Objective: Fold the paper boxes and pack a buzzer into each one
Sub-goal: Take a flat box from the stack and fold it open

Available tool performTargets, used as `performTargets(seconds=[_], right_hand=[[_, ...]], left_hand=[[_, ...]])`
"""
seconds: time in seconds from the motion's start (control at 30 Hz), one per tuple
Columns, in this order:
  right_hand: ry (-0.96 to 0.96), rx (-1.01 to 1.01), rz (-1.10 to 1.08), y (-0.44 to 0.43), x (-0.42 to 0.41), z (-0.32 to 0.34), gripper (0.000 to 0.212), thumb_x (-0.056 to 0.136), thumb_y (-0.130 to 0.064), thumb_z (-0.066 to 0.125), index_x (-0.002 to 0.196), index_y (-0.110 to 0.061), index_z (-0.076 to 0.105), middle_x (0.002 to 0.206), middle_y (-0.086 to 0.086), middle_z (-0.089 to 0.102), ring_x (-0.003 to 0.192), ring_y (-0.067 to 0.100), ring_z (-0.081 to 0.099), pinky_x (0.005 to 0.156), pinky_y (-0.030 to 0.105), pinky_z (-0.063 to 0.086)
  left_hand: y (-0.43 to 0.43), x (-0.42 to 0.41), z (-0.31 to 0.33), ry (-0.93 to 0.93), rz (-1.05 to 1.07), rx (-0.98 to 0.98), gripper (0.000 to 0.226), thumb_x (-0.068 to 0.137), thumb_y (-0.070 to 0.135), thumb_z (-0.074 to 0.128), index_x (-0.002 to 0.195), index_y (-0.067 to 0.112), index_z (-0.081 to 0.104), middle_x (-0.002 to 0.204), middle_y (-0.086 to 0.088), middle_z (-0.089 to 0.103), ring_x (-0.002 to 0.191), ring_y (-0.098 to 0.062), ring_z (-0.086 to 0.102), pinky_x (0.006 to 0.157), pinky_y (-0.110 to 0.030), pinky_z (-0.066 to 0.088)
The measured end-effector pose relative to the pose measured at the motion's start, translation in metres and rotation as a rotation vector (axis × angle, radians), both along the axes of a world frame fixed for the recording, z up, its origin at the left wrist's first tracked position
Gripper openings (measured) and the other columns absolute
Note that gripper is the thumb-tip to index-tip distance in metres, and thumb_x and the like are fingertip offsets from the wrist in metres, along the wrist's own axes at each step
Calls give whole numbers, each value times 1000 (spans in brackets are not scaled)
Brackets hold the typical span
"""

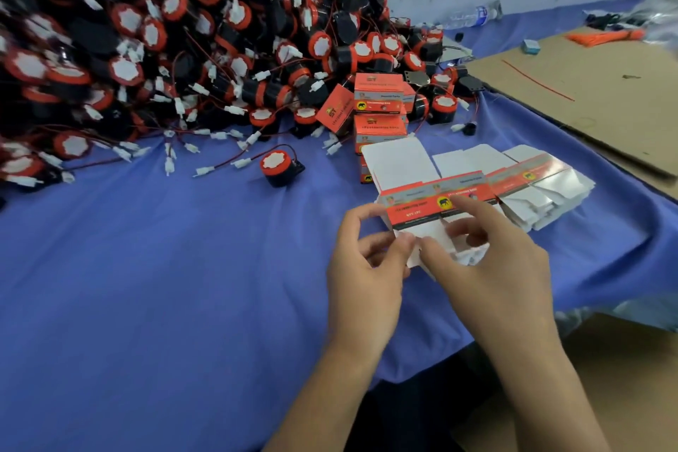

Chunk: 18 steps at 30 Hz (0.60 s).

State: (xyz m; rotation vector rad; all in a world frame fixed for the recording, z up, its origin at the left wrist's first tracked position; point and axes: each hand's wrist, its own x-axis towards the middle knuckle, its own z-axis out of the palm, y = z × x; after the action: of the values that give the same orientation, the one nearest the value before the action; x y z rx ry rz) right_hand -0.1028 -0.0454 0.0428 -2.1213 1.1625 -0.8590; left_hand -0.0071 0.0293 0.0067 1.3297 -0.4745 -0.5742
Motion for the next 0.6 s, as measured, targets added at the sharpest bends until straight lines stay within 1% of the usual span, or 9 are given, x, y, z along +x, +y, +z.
performTargets(seconds=[0.07,0.1,0.2,0.27,0.4,0.47,0.5,0.53,0.6], right_hand=[[-36,-53,37,16,8,6,49,74,-48,77,118,-48,58,81,-23,64,84,2,59,69,7,37],[-39,-84,58,25,13,8,50,73,-48,77,120,-47,58,81,-21,63,81,5,58,69,9,37],[-44,-135,111,57,30,10,59,74,-39,82,130,-30,65,85,-15,63,83,15,54,76,30,45],[-74,-110,146,80,39,11,59,76,-36,83,131,-27,65,89,-13,64,87,16,54,83,39,48],[-111,-118,254,127,55,14,53,77,-31,83,127,-24,68,93,-15,64,93,16,56,85,45,48],[-126,-104,348,143,60,17,41,82,-36,78,121,-27,71,95,-17,67,93,14,59,88,41,48],[-126,-122,394,147,61,18,38,83,-36,76,120,-29,71,98,-17,68,94,13,59,89,34,46],[-115,-154,439,149,63,21,39,82,-35,76,121,-30,71,102,-17,68,95,13,58,89,26,42],[-31,-197,554,146,67,28,53,79,-37,78,130,-32,66,114,-18,63,104,12,53,88,20,35]], left_hand=[[18,4,4,-131,84,31,32,95,17,75,116,38,63,94,8,78,87,-13,74,79,-31,59],[28,6,5,-187,137,45,34,94,17,76,118,38,63,93,12,77,86,-12,73,78,-27,58],[59,13,8,-291,305,77,38,90,14,79,118,37,66,88,17,72,78,-8,70,65,-12,51],[81,17,8,-303,367,91,40,88,14,80,114,43,65,88,19,71,75,-6,68,62,-10,50],[128,30,6,-232,446,109,42,87,12,80,111,44,67,87,16,74,75,-8,69,66,-16,53],[155,40,5,-132,465,71,38,89,9,76,114,37,71,87,9,77,77,-8,71,70,-16,54],[169,44,4,-101,476,55,35,91,8,74,114,35,73,87,6,78,76,-7,70,71,-17,54],[183,48,4,-90,490,47,33,93,8,72,114,33,74,86,5,78,73,-5,68,70,-16,53],[209,53,5,-87,519,45,31,96,7,69,113,31,77,84,5,76,71,-3,63,68,-14,51]])
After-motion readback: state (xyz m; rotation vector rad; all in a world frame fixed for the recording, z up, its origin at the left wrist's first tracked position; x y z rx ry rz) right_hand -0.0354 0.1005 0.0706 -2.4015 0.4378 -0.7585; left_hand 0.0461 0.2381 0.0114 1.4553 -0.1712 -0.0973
